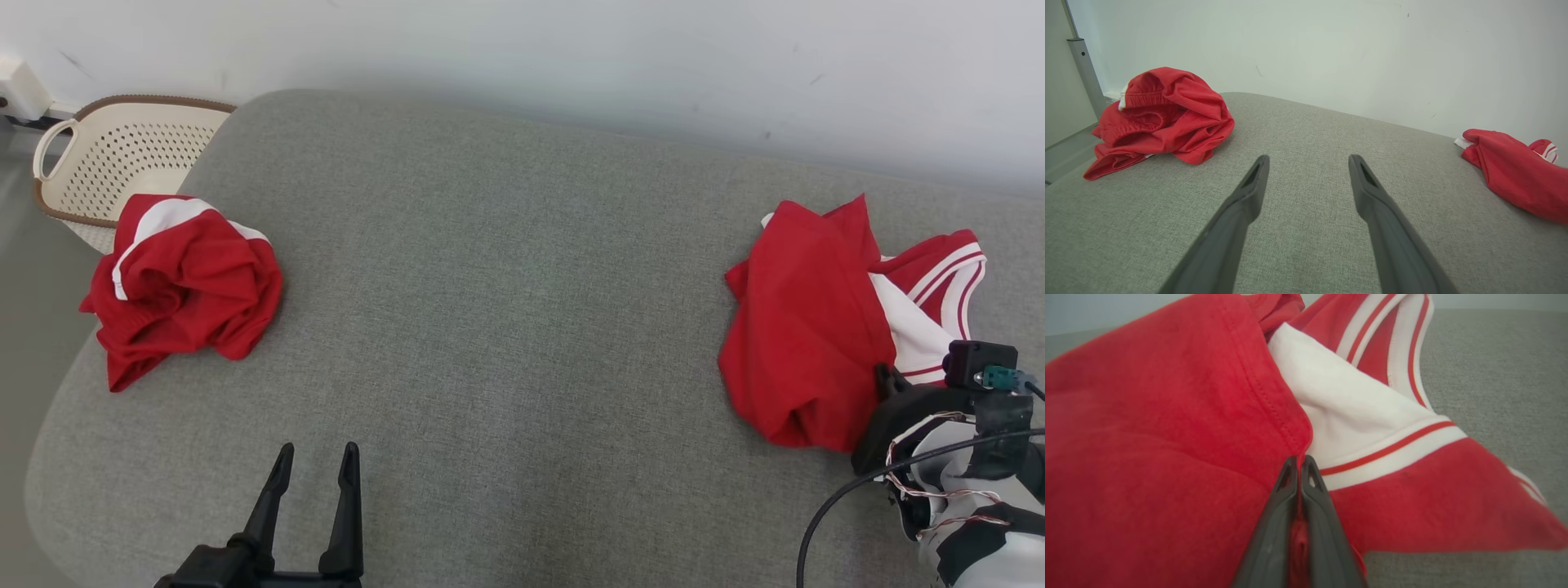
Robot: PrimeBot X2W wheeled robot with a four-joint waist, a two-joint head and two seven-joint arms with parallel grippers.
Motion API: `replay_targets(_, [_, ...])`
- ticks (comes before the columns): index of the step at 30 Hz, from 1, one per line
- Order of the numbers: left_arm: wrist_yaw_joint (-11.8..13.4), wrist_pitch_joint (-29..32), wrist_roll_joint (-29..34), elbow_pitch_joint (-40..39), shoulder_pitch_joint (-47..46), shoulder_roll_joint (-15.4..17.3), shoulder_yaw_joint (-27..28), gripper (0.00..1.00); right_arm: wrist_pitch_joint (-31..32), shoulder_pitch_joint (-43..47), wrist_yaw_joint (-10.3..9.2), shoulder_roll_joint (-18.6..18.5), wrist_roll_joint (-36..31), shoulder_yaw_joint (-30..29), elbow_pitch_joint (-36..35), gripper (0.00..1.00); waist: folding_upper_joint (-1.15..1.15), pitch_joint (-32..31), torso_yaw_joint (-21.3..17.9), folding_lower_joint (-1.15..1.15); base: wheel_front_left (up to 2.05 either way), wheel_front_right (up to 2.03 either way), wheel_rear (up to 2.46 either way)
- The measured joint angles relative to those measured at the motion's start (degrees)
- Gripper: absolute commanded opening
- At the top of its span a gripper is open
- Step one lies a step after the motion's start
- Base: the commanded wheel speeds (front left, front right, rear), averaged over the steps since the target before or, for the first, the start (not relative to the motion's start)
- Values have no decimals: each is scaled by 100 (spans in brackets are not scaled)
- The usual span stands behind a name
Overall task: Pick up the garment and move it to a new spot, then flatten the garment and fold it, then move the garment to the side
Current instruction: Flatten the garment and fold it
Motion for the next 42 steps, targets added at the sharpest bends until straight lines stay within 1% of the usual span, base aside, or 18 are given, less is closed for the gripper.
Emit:
replay_targets(6, [14, 0, 1, 26, 5, 0, 41, 100, -497, -110, 0, 58, 210, 191, -23, 0, 0, -86, -52, 0, 0, 0, 0])
replay_targets(12, [19, 0, 1, 33, 60, 0, 64, 100, -653, -140, 0, 140, 482, 568, -275, 0, 0, -264, -150, 0, 0, 0, 0])
replay_targets(16, [22, 0, 1, 32, 138, 0, 60, 100, -768, -243, 0, 123, 635, 753, -637, 0, 0, -374, -211, 0, 0, 0, 0])
replay_targets(21, [45, 0, 0, 36, 169, 0, 71, 100, -810, -222, 0, 92, 788, 922, -940, 0, 0, -486, -249, 0, 0, 0, 0])
replay_targets(29, [55, 0, -21, 42, 247, 0, 79, 100, -637, 176, 0, 56, 1068, 1141, -957, 0, 0, -524, -247, 0, 0, 0, 0])
replay_targets(30, [55, 0, -24, 45, 247, 1, 82, 100, -604, 215, 0, 56, 1103, 1179, -962, 32, 0, -520, -249, 0, 0, 0, 0])
replay_targets(31, [56, 0, -24, 46, 247, 0, 86, 100, -604, 266, 0, 62, 1113, 1216, -968, 78, 0, -520, -254, 0, 0, 0, 0])
replay_targets(32, [64, 0, -24, 46, 247, 0, 90, 100, -599, 311, 0, 68, 1133, 1234, -964, 100, 0, -520, -264, 0, 0, 0, 0])
replay_targets(42, [44, 0, -16, 59, 248, 0, 90, 100, -659, 335, 0, -22, 1211, 1306, -1029, 100, 0, -548, -385, 0, 0, 0, 0])
